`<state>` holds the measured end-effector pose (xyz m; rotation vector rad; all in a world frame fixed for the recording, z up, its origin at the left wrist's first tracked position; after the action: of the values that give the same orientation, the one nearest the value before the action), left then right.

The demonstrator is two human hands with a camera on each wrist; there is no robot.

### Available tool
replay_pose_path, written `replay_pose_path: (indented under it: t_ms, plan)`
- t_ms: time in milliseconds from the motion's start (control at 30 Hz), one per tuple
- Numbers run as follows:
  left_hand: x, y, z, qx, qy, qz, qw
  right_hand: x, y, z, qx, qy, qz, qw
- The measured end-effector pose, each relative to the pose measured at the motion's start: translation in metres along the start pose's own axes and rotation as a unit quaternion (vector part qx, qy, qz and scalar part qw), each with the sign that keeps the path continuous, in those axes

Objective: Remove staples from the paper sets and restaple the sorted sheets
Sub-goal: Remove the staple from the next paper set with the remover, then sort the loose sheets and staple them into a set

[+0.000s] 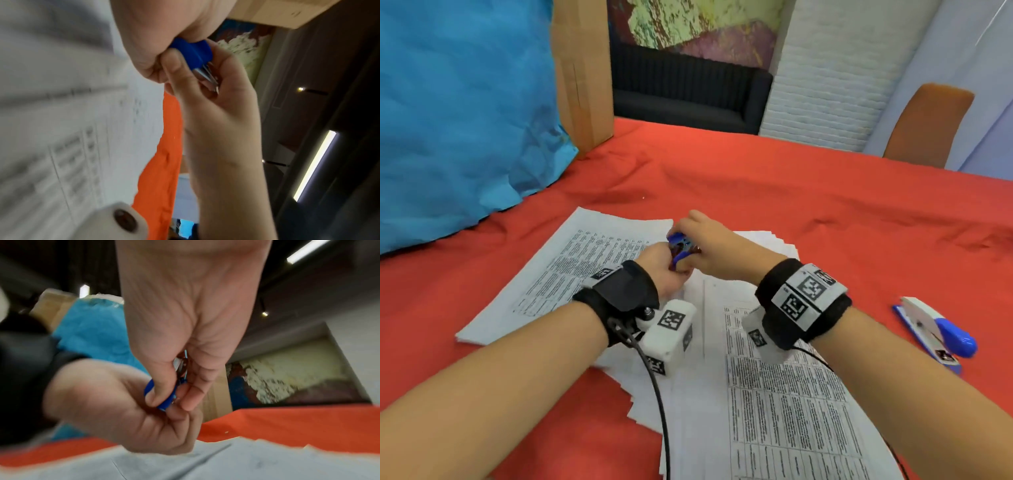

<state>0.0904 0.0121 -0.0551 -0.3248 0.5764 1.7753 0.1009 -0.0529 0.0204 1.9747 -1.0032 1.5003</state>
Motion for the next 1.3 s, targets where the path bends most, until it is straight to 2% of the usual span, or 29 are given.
replay_pose_path:
  t_ms: [33, 67, 100, 167, 233, 267, 300, 333, 400, 500, 567, 600, 633, 667, 700, 733, 800, 833, 900, 933, 967, 1033, 1067, 1100, 1133, 1233, 1267, 1300]
  plan:
    - [0.012, 0.002, 0.008, -0.002, 0.057, 0.025, 0.998, 0.0, -0.007, -0.006, -0.004, -0.071, 0.003, 0.997]
    - [0.03, 0.005, 0.015, 0.007, 0.085, 0.039, 0.996, 0.0, -0.012, -0.009, -0.019, -0.185, -0.001, 0.983]
    - [0.046, 0.012, 0.024, 0.008, 0.061, 0.034, 0.998, -0.003, -0.018, -0.009, -0.043, -0.324, -0.014, 0.945]
    - [0.081, 0.032, 0.042, 0.016, -0.036, -0.03, 0.999, -0.022, -0.029, -0.001, -0.105, -0.534, -0.037, 0.838]
    - [0.119, 0.059, 0.056, 0.046, -0.162, -0.109, 0.98, -0.055, -0.038, 0.017, -0.183, -0.65, -0.05, 0.736]
    - [0.137, 0.076, 0.062, 0.07, -0.233, -0.152, 0.958, -0.073, -0.04, 0.027, -0.215, -0.693, -0.059, 0.686]
    - [0.157, 0.095, 0.066, 0.094, -0.308, -0.183, 0.929, -0.086, -0.038, 0.035, -0.238, -0.719, -0.064, 0.65]
    - [0.179, 0.114, 0.069, 0.12, -0.377, -0.202, 0.896, -0.098, -0.036, 0.041, -0.247, -0.736, -0.07, 0.626]
    - [0.222, 0.156, 0.068, 0.195, -0.471, -0.235, 0.828, -0.106, -0.033, 0.047, -0.234, -0.763, -0.078, 0.598]
    - [0.281, 0.206, 0.053, 0.306, -0.562, -0.236, 0.731, -0.105, -0.033, 0.048, -0.217, -0.783, -0.073, 0.578]
    - [0.312, 0.219, 0.035, 0.326, -0.63, -0.203, 0.675, -0.104, -0.033, 0.045, -0.21, -0.789, -0.07, 0.574]
    - [0.329, 0.215, 0.024, 0.301, -0.662, -0.17, 0.665, -0.103, -0.031, 0.042, -0.207, -0.791, -0.074, 0.571]
    - [0.343, 0.208, 0.015, 0.262, -0.684, -0.134, 0.668, -0.102, -0.03, 0.04, -0.207, -0.789, -0.074, 0.573]
    - [0.353, 0.203, 0.005, 0.232, -0.696, -0.113, 0.67, -0.101, -0.029, 0.037, -0.206, -0.788, -0.074, 0.575]
    - [0.364, 0.2, -0.005, 0.227, -0.709, -0.105, 0.66, -0.099, -0.026, 0.037, -0.21, -0.787, -0.065, 0.577]
    - [0.37, 0.198, -0.012, 0.232, -0.731, -0.115, 0.631, -0.098, -0.026, 0.039, -0.209, -0.792, -0.055, 0.571]
    - [0.364, 0.193, -0.015, 0.235, -0.792, -0.162, 0.539, -0.089, -0.023, 0.048, -0.2, -0.818, -0.029, 0.538]
    - [0.351, 0.192, -0.011, 0.227, -0.811, -0.191, 0.505, -0.08, -0.02, 0.055, -0.191, -0.828, -0.02, 0.528]
    - [0.317, 0.198, 0.0, 0.233, -0.81, -0.264, 0.469, -0.061, -0.011, 0.075, -0.18, -0.832, -0.004, 0.525]
    - [0.301, 0.203, 0.009, 0.243, -0.804, -0.288, 0.46, -0.051, -0.003, 0.092, -0.184, -0.825, 0.008, 0.534]
    - [0.285, 0.21, 0.02, 0.264, -0.787, -0.305, 0.467, -0.042, 0.006, 0.109, -0.188, -0.819, 0.022, 0.541]
    - [0.248, 0.222, 0.038, 0.32, -0.722, -0.336, 0.513, -0.028, 0.028, 0.146, -0.21, -0.813, 0.059, 0.54]
    - [0.226, 0.22, 0.047, 0.322, -0.694, -0.354, 0.538, -0.025, 0.041, 0.161, -0.232, -0.811, 0.076, 0.532]
    - [0.199, 0.209, 0.057, 0.292, -0.687, -0.368, 0.554, -0.024, 0.051, 0.172, -0.245, -0.812, 0.082, 0.524]
    - [0.173, 0.189, 0.066, 0.232, -0.707, -0.373, 0.554, -0.026, 0.061, 0.182, -0.25, -0.816, 0.087, 0.514]
    - [0.076, 0.113, 0.086, -0.038, -0.806, -0.327, 0.492, -0.041, 0.08, 0.196, -0.254, -0.83, 0.085, 0.49]
    - [0.043, 0.095, 0.085, -0.109, -0.808, -0.308, 0.491, -0.045, 0.082, 0.2, -0.243, -0.836, 0.087, 0.484]
    - [0.015, 0.079, 0.079, -0.155, -0.795, -0.301, 0.503, -0.05, 0.084, 0.203, -0.234, -0.843, 0.091, 0.476]
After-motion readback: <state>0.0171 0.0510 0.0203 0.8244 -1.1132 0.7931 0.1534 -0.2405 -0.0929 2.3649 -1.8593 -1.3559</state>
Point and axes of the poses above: each hand's wrist, its own y-axis away from the middle knuckle, its own x-axis out of the back of the hand, z = x × y, the point moved 7 cm from there along -y, towards the middle knuckle, and after that the axes turned 13 degrees about -x, right-handed, at the moved point
